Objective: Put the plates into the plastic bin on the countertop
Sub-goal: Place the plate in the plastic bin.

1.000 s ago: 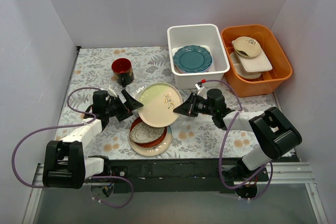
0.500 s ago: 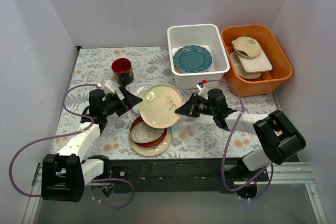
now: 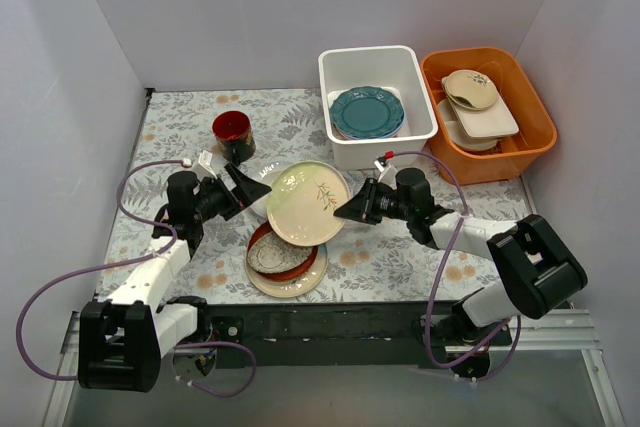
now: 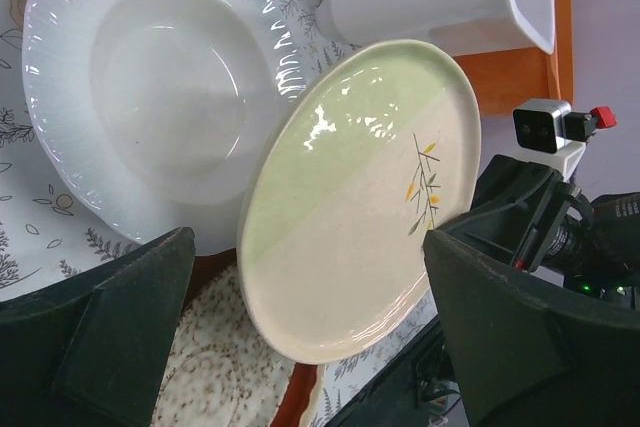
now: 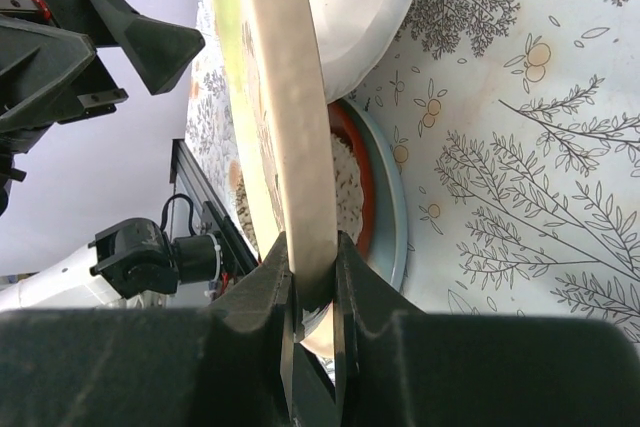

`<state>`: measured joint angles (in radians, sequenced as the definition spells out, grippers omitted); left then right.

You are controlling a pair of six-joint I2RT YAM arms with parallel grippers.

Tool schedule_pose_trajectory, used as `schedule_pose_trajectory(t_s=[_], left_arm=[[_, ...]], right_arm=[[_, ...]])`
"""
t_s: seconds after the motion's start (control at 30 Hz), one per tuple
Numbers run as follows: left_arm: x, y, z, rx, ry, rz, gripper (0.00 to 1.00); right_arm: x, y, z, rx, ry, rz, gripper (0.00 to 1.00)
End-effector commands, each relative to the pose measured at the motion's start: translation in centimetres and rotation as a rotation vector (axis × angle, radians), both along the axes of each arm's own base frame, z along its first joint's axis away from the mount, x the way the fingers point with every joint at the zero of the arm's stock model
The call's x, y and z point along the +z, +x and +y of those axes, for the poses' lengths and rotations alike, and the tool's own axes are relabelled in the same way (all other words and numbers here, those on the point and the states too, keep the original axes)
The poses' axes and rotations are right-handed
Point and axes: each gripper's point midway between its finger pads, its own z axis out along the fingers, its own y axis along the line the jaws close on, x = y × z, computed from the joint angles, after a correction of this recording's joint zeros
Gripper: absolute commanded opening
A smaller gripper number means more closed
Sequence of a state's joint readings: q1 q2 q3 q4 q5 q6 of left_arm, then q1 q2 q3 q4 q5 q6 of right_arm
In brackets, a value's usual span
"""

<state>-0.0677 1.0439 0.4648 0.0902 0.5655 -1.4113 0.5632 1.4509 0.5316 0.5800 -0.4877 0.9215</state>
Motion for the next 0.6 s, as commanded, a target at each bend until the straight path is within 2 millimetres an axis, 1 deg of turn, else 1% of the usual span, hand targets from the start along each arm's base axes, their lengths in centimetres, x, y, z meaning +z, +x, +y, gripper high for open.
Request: schedule_pose_trajectory(t_s=[0.0,0.23,0.37,0.43,0.5,0.53,0.57], left_arm=[[1.1,-0.2,-0.1,-0.006,-0.003,-0.056,0.98],[1.0,-0.1,0.0,0.002,-0.002,-0.058,0.98],[0.9,-0.1,0.1,0.004,0.009,-0.058,0.98],[0.7,0.0,0.3,0.014,0.024,-0.057,0.98],[0.5,-0.1,0.5,0.02,0.031,-0.051,0.98],[0.4,0.0,0.5,0.02,0.031,-0.049,0.98],[0.3,0.0,0.5,0.02,0.031,-0.046,0.98]], right_arm=[[8.4,1.7,1.5,0.025,0.135,-0.245,0.01],[10.0,2.0,0.9,0.008,0.11,-0.289,0.01],[10.6,2.6,-0.4,-0.02,0.101,-0.304,0.01],[10.9,2.8,-0.8,-0.031,0.101,-0.307,0.01],[11.5,2.9,-1.2,-0.035,0.098,-0.318,0.01],[12.0,3.0,-1.2,-0.036,0.104,-0.329,0.01],[12.1,3.1,-1.3,-0.038,0.101,-0.328,0.01]])
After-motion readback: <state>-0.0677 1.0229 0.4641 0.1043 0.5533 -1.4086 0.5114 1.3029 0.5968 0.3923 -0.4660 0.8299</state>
